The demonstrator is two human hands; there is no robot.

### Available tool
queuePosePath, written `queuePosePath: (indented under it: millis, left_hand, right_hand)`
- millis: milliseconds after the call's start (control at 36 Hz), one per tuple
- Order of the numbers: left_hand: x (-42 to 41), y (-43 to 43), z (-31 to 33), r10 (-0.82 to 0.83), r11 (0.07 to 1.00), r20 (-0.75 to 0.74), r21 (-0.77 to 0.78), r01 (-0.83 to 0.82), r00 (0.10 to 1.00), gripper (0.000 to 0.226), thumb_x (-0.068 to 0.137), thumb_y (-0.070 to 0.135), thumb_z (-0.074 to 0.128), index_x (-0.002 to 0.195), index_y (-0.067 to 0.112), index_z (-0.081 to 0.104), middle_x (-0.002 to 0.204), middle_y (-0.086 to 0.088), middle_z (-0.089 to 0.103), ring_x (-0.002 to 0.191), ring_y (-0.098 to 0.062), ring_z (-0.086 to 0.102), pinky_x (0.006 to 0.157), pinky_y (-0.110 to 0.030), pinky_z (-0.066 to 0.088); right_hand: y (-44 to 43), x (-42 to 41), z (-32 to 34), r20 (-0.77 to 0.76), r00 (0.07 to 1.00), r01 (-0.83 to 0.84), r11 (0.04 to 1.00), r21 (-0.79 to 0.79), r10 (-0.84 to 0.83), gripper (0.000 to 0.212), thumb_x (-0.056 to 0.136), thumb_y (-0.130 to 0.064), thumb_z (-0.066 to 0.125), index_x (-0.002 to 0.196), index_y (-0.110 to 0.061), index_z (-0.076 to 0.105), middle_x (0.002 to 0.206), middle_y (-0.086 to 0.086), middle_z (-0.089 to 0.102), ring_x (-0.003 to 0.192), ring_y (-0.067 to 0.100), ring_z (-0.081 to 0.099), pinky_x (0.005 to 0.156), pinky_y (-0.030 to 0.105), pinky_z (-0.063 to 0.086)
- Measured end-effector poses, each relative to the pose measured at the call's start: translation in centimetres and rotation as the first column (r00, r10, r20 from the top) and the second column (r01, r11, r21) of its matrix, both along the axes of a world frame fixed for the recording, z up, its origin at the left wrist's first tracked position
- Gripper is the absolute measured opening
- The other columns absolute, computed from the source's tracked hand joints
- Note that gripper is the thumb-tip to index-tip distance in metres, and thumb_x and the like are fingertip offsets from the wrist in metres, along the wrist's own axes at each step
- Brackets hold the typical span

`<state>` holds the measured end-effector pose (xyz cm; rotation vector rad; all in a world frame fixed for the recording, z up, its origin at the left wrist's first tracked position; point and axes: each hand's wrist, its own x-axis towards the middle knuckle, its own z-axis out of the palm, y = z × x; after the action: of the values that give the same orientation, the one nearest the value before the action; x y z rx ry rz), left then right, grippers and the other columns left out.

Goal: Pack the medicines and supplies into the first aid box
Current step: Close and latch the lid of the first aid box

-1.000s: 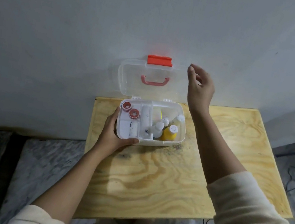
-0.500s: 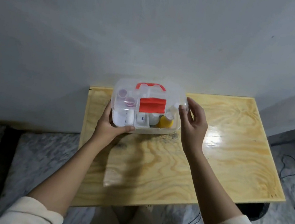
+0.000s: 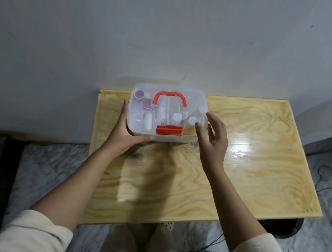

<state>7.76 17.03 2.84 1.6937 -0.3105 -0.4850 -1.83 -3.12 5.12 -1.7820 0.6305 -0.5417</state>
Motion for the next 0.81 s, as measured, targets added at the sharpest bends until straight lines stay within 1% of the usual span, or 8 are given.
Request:
queuePosePath:
  millis: [56, 111, 194, 278, 389, 583, 667, 806]
  left_hand:
    - [0.0, -0.1, -0.1, -0.008, 1.000, -0.016, 0.002, 0.008, 1.000, 0.100, 0.056, 0.024, 0.086, 0.139, 0.017, 0.030, 0.131, 0.010, 0.050, 0.120, 0.000, 0.052, 0.092, -0.022, 0.048]
    - [0.0, 0.0, -0.2, 0.022, 1.000, -0.055, 0.006, -0.022, 0.998, 0.109, 0.058, 0.033, 0.087, 0.146, 0.018, 0.024, 0.143, 0.007, 0.044, 0.130, -0.004, 0.044, 0.105, -0.028, 0.043]
    - [-0.1, -0.3, 0.1, 0.090, 0.996, -0.089, 0.017, -0.089, 0.992, 0.121, 0.060, 0.049, 0.082, 0.154, 0.024, 0.009, 0.160, 0.009, 0.018, 0.145, -0.005, 0.019, 0.118, -0.030, 0.023]
    - [-0.4, -1.1, 0.3, 0.147, 0.989, -0.084, 0.048, -0.143, 0.986, 0.112, 0.072, 0.047, 0.076, 0.154, 0.025, 0.003, 0.162, 0.011, 0.005, 0.143, 0.000, 0.008, 0.115, -0.025, 0.015]
    - [-0.3, -1.4, 0.1, 0.176, 0.982, -0.068, 0.074, -0.171, 0.982, 0.098, 0.081, 0.033, 0.069, 0.153, 0.026, 0.003, 0.161, 0.011, 0.006, 0.133, 0.005, 0.011, 0.107, -0.021, 0.017]
    - [-0.5, -1.2, -0.1, 0.184, 0.982, -0.048, 0.061, -0.181, 0.982, 0.106, 0.072, 0.043, 0.074, 0.154, 0.025, 0.009, 0.160, 0.013, 0.012, 0.144, 0.001, 0.013, 0.114, -0.022, 0.017]
    - [-0.5, -1.3, 0.0, 0.194, 0.980, -0.032, 0.039, -0.193, 0.980, 0.103, 0.072, 0.040, 0.074, 0.153, 0.025, 0.012, 0.159, 0.014, 0.016, 0.144, 0.000, 0.016, 0.116, -0.024, 0.018]
    - [-0.6, -1.3, 0.1, 0.186, 0.982, 0.000, 0.032, -0.186, 0.982, 0.095, 0.074, 0.036, 0.074, 0.151, 0.029, 0.017, 0.145, 0.031, 0.025, 0.132, 0.018, 0.024, 0.109, -0.012, 0.022]
  right_hand:
    - [0.0, 0.0, 0.0, -0.006, 1.000, -0.006, 1.000, -0.020, 0.006, 0.035, 0.085, -0.022, 0.065, 0.119, -0.018, 0.056, 0.122, 0.000, 0.054, 0.118, 0.015, 0.052, 0.099, 0.023, 0.046]
    - [-0.1, 0.1, 0.0, -0.022, 1.000, -0.013, 0.996, -0.090, 0.011, 0.035, 0.085, -0.024, 0.064, 0.119, -0.017, 0.056, 0.124, 0.002, 0.053, 0.119, 0.013, 0.051, 0.101, 0.021, 0.043]
    - [0.0, 0.5, 0.3, -0.054, 0.997, -0.069, 0.971, -0.229, 0.058, 0.037, 0.085, -0.024, 0.064, 0.120, -0.015, 0.057, 0.131, 0.005, 0.051, 0.120, 0.006, 0.044, 0.096, 0.005, 0.035]
    - [0.5, 1.4, 0.8, -0.108, 0.981, -0.186, 0.935, -0.303, 0.161, 0.040, 0.085, -0.025, 0.064, 0.123, -0.014, 0.054, 0.139, 0.007, 0.046, 0.128, 0.014, 0.040, 0.101, 0.019, 0.036]
    - [0.8, 2.0, 0.8, -0.146, 0.964, -0.262, 0.903, -0.341, 0.224, 0.043, 0.088, -0.027, 0.059, 0.128, -0.015, 0.050, 0.145, 0.006, 0.040, 0.136, 0.021, 0.035, 0.108, 0.041, 0.037]
    - [-0.4, 0.9, -0.7, -0.226, 0.914, -0.405, 0.792, -0.456, 0.337, 0.063, 0.083, -0.050, 0.052, 0.137, -0.020, 0.038, 0.154, 0.006, 0.026, 0.144, 0.018, 0.012, 0.115, 0.040, 0.019]
    - [-0.7, 0.8, -1.2, -0.292, 0.892, -0.452, 0.711, -0.539, 0.346, 0.074, 0.080, -0.052, 0.059, 0.140, -0.020, 0.032, 0.155, 0.007, 0.021, 0.145, 0.021, 0.006, 0.115, 0.042, 0.015]
    - [-0.7, 1.1, -1.6, -0.342, 0.892, -0.450, 0.638, -0.625, 0.294, 0.082, 0.075, -0.051, 0.067, 0.141, -0.019, 0.030, 0.155, 0.009, 0.023, 0.145, 0.025, 0.011, 0.114, 0.042, 0.016]
